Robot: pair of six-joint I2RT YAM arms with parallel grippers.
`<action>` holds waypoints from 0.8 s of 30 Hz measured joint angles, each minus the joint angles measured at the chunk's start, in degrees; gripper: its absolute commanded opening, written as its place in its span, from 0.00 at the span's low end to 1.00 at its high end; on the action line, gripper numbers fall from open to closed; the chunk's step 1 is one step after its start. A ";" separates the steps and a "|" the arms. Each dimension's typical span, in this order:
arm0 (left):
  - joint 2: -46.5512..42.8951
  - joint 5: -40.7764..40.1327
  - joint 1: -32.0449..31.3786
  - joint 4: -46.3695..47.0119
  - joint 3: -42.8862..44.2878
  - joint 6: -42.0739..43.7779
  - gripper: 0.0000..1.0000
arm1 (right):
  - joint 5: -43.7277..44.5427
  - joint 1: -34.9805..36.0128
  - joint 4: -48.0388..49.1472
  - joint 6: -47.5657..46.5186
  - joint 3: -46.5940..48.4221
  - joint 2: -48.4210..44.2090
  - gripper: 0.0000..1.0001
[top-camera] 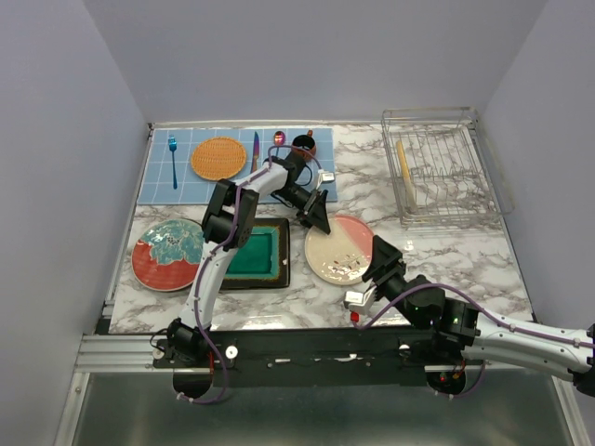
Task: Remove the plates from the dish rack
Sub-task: Place the plate at the center of the board.
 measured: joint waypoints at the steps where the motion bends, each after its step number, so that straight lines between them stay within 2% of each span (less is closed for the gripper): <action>1: -0.15 -0.07 -0.02 -0.09 0.00 -0.07 0.59 | -0.02 0.00 -0.07 0.02 0.00 0.00 0.70; 15: -5.88 -13.62 0.04 1.79 -1.86 -0.50 0.59 | -0.04 0.00 -1.18 0.46 -0.02 -0.37 0.70; 24: -10.43 -20.11 -0.55 5.62 -6.97 -1.11 0.59 | -0.07 0.00 -1.20 0.42 -0.04 -0.59 0.70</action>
